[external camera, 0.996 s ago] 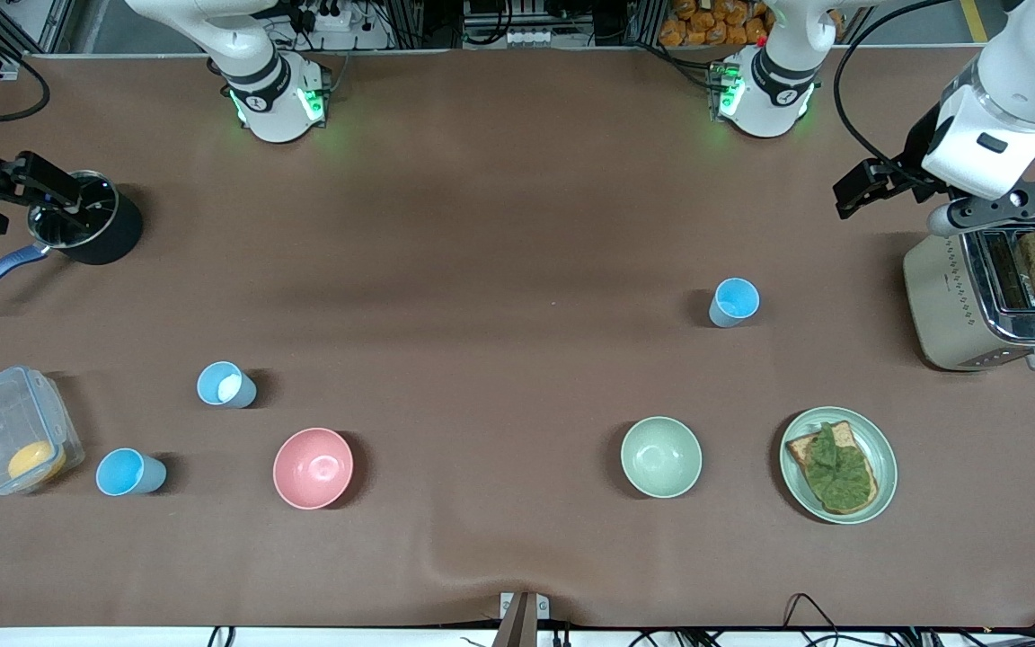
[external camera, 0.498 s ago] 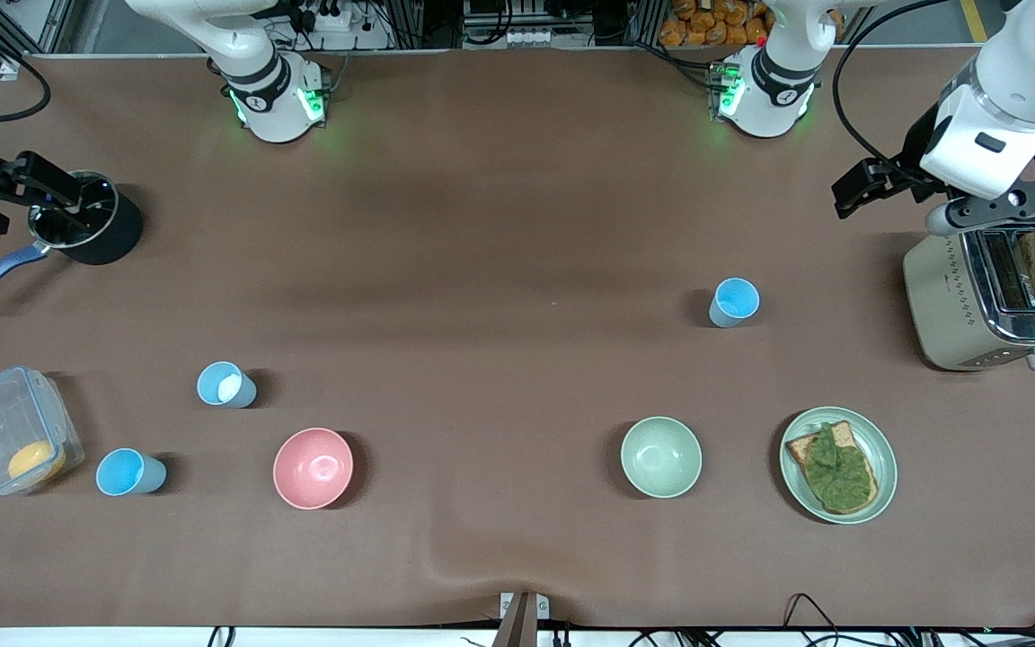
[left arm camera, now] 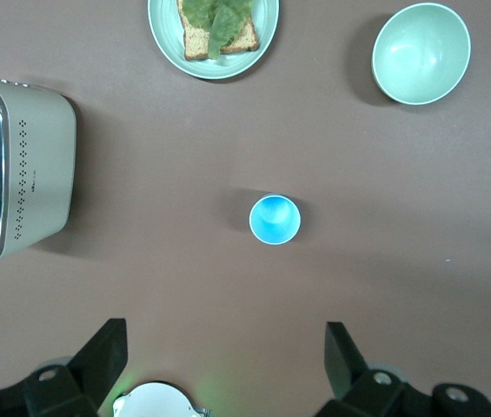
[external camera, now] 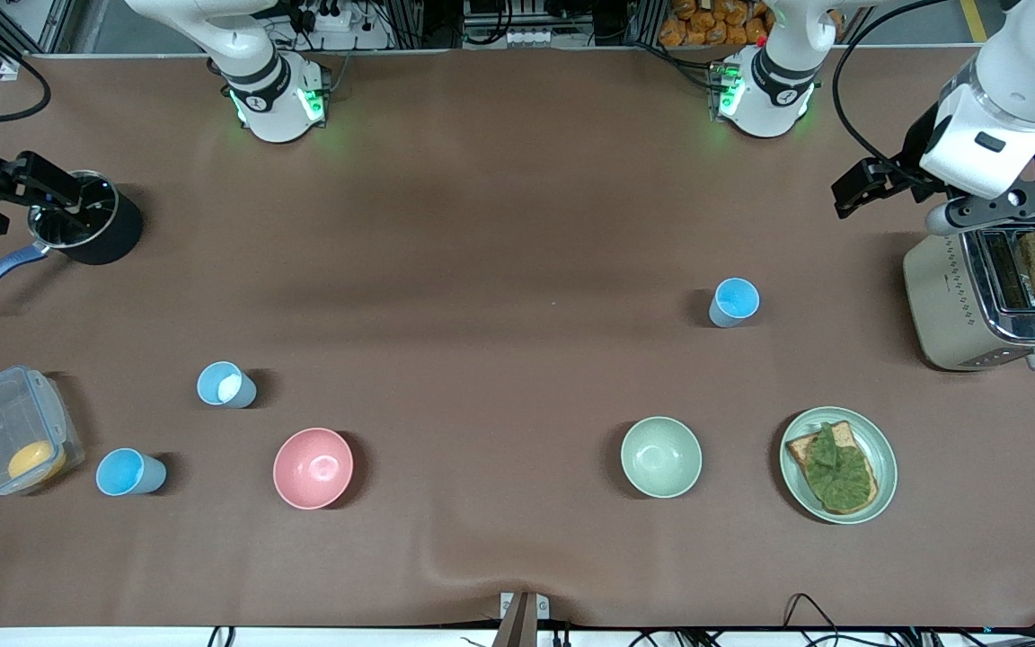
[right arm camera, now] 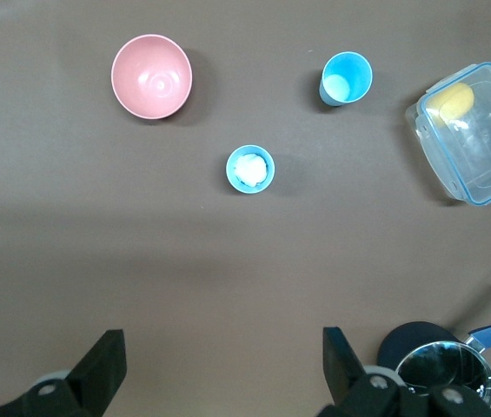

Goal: Stack blue cups with both arms

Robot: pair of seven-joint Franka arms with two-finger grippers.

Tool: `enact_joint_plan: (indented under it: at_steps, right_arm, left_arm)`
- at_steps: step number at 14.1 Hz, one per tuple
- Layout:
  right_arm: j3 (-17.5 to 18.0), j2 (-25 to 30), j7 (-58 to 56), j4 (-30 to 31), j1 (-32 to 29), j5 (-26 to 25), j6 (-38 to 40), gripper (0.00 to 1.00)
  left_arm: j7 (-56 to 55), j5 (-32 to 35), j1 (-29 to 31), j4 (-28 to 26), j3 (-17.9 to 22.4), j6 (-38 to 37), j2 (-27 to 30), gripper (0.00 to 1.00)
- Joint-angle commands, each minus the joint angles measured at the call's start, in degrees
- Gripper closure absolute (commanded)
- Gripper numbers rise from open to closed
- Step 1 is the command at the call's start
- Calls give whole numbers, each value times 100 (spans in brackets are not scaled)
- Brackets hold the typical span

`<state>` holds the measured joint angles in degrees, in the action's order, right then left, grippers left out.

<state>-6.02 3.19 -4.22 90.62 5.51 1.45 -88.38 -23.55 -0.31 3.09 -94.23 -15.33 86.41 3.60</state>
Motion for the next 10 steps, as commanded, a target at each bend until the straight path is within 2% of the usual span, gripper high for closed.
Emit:
enact_joint_plan:
  at_steps: [1,10]
  right_arm:
    - [4,41,1,-53,-68,13,14,0]
    - [-14,33,-26,-27,-156,22,-92,0]
  left_arm:
    - [-80,-92,16,106,-22,-10,-44,0]
    - [-80,-92,16,106,-22,-10,-44,0]
